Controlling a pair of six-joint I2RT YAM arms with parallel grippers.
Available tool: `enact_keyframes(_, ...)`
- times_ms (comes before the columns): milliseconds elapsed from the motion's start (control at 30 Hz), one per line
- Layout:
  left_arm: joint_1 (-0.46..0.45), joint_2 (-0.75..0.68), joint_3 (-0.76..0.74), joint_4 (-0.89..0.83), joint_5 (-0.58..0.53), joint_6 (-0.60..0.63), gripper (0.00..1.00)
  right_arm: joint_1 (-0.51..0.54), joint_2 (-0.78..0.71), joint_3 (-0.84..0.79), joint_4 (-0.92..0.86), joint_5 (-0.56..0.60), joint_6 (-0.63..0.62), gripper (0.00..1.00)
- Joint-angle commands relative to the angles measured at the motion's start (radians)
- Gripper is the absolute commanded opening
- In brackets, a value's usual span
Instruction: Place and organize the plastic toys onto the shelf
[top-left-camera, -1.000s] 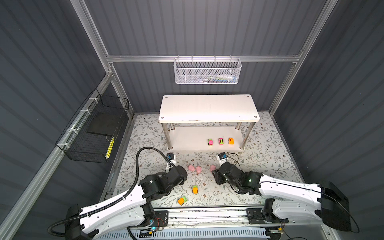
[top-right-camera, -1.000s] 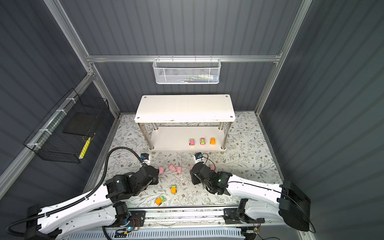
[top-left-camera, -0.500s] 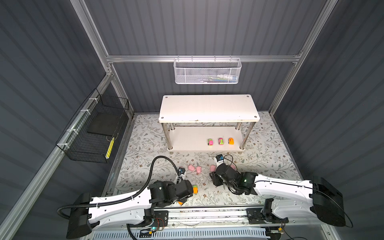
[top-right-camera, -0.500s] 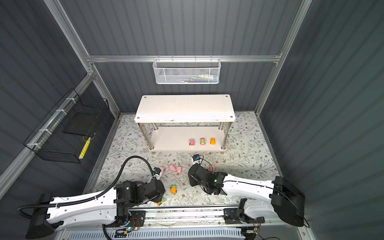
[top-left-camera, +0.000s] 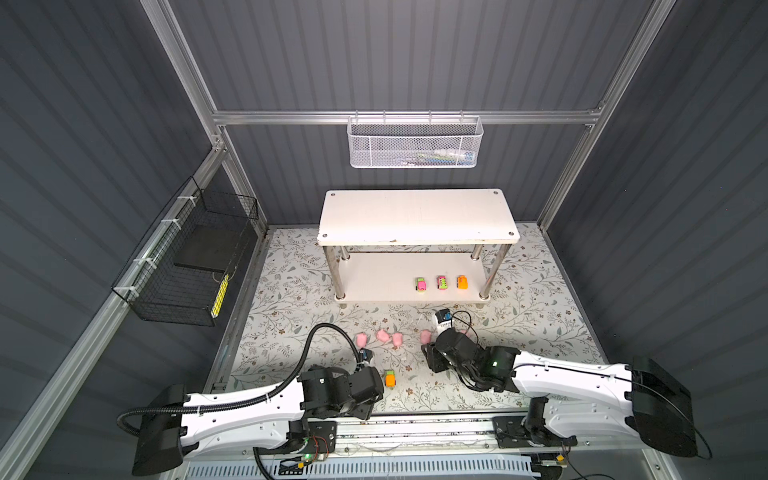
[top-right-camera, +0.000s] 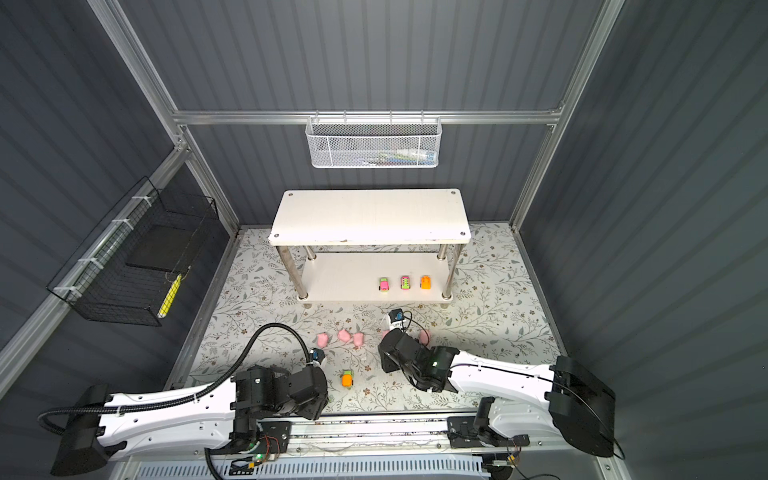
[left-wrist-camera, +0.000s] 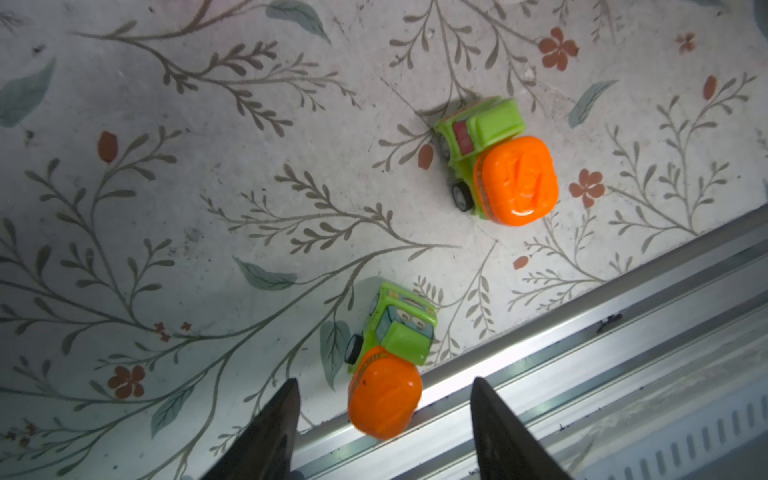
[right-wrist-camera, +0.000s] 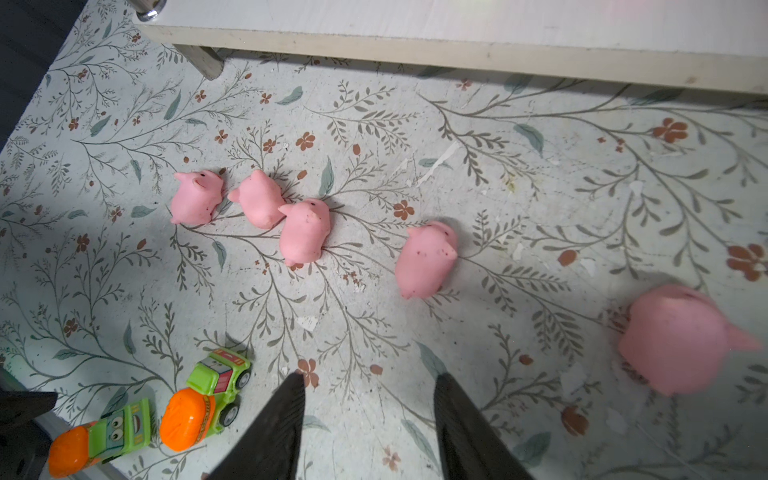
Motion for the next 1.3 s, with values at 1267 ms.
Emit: enact_keyframes(1267, -0.008, 0.119, -0.012, 0.091, 0.003, 0.063, 0.29, 0.003, 0.011, -0.024, 0.037, 0.023, 0.016, 0.53)
